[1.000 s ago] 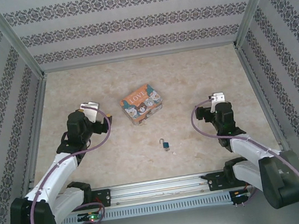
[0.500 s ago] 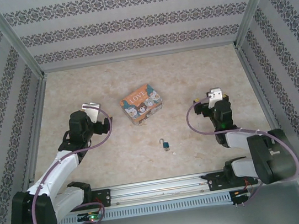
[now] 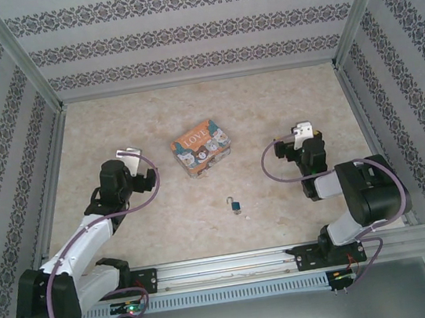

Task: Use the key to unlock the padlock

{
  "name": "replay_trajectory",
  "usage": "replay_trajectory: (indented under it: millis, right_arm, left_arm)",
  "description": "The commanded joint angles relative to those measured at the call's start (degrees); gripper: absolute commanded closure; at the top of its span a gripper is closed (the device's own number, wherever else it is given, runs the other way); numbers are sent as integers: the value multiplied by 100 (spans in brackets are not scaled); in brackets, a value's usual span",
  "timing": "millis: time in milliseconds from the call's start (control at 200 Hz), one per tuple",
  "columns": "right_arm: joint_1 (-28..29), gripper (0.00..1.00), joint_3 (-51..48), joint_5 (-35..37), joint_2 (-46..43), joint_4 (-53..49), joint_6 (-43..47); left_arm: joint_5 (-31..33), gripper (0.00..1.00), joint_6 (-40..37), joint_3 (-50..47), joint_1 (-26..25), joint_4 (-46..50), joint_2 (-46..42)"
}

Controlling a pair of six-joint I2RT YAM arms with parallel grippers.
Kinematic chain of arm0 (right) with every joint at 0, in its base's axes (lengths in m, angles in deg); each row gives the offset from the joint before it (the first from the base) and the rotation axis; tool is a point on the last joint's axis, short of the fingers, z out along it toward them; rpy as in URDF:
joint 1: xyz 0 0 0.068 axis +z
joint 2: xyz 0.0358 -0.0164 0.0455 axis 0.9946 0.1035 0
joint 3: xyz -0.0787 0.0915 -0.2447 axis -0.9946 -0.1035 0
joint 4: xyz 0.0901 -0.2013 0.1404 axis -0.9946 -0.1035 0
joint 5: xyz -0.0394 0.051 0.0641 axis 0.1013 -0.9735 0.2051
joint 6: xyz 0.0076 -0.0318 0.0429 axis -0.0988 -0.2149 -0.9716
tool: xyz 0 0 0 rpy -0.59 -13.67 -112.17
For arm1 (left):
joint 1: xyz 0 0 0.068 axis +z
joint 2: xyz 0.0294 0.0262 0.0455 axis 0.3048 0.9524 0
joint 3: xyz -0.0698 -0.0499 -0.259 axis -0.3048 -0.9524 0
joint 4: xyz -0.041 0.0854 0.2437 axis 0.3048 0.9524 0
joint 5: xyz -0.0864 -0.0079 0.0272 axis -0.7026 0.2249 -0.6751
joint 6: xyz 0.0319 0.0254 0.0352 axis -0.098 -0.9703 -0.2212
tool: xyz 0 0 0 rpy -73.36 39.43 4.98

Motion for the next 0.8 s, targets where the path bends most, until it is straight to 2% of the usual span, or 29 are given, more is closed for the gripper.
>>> replay_trajectory:
  millis: [0,75,170,465,500,625,700,749,794]
  right_arm:
    - [-279,2,407,-82,-48,-359,-377]
    - [-298,2,393,-97,-45,-354,-386]
    - [-302,2,389,-99,-38,-310,-387]
    - [-298,2,382,-95,-33,-310,-390]
    - [-298,2,382,-96,-40,-305,-392]
    - [-298,2,382,-98,-39,-304,-385]
    - [-300,2,382,-98,-40,-304,-387]
    - [-298,2,382,-100,-33,-304,-385]
    - [-298,2,386,-99,-38,-309,-379]
  left_arm:
    - [590,1,115,-68,149,-331,152]
    - [966,1,443,-45,282,-357,306]
    - [1070,1,681,-105,463,-770,520]
    - [1260,1,673,17,498,-2135,1956]
    - [1232,1,695,135,503,-2054,2083]
    - [877,1,353,227,518,-2774,2504]
    - [684,1,491,344,590,-2788,2659]
    - [515,1,512,225,639,-3194,2807]
    - [676,1,633,186,682,-3287,2820]
